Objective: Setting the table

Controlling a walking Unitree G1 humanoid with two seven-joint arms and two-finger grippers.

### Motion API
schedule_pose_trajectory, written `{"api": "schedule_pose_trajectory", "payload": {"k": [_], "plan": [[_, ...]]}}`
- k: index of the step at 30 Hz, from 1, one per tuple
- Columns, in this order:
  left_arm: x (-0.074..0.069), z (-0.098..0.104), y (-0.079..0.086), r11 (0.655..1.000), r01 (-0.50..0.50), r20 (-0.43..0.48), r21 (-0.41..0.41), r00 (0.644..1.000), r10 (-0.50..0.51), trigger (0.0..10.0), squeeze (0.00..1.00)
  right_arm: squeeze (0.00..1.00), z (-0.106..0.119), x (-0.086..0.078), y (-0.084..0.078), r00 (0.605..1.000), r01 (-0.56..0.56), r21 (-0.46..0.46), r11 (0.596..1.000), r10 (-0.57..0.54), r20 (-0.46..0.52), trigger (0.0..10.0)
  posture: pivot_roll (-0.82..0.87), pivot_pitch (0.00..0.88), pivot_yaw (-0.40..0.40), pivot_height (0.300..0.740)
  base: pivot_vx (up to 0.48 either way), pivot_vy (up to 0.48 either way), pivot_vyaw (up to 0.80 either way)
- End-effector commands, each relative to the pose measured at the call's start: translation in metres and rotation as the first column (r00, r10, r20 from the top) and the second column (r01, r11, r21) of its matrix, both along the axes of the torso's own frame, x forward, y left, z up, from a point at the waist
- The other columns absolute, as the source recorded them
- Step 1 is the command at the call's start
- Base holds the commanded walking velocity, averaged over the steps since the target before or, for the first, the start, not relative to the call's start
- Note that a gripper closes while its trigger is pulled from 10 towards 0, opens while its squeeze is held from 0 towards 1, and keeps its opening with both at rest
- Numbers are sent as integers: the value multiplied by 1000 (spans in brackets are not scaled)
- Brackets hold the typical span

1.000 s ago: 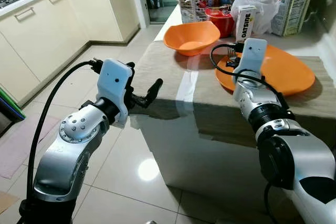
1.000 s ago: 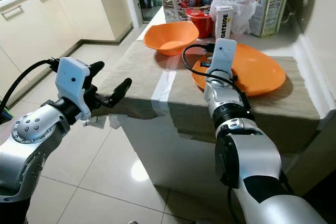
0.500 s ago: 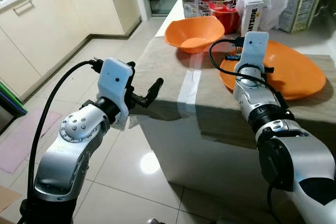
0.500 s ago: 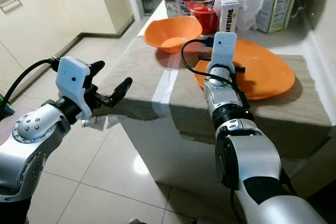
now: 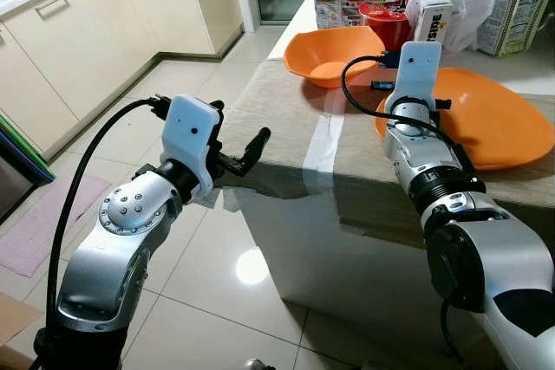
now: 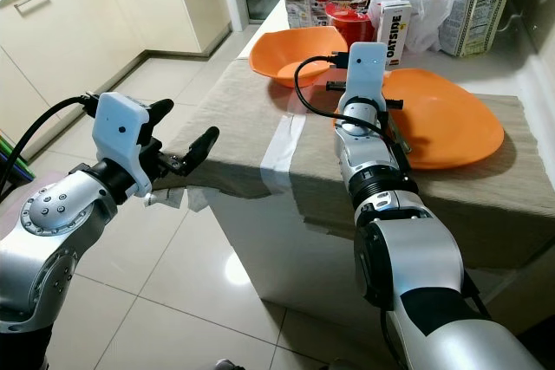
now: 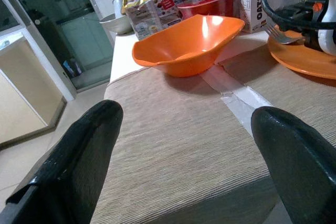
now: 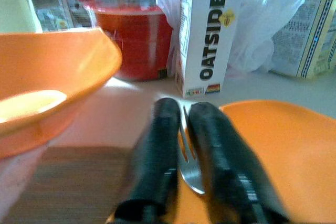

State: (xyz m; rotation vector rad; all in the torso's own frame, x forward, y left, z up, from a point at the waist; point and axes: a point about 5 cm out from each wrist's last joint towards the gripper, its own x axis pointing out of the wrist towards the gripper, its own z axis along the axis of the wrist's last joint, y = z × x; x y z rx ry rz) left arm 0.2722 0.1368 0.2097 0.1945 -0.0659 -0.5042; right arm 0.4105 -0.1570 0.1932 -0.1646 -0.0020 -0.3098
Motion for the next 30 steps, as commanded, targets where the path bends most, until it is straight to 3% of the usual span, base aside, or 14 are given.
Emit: {"api": "schedule_pose_trajectory", "payload": {"k": [1,16,30], "plan": [[1,6,4,1000,-15,20,3,1000,15,10000,0,1000,-7,-1,4,999,-8,1,1000,8,-42,10000,-56,11,170,735,0,0,0],[3,6,2,1000,-13,22,0,1000,13,10000,0,1000,-1,0,4,1000,-18,-15,1000,18,-13,10000,-59,12,174,735,0,0,0],[4,5,1,1000,-9,26,1,1000,8,10000,0,1000,21,4,5,997,-24,-74,997,30,72,10000,-68,0,174,735,0,0,0]]}}
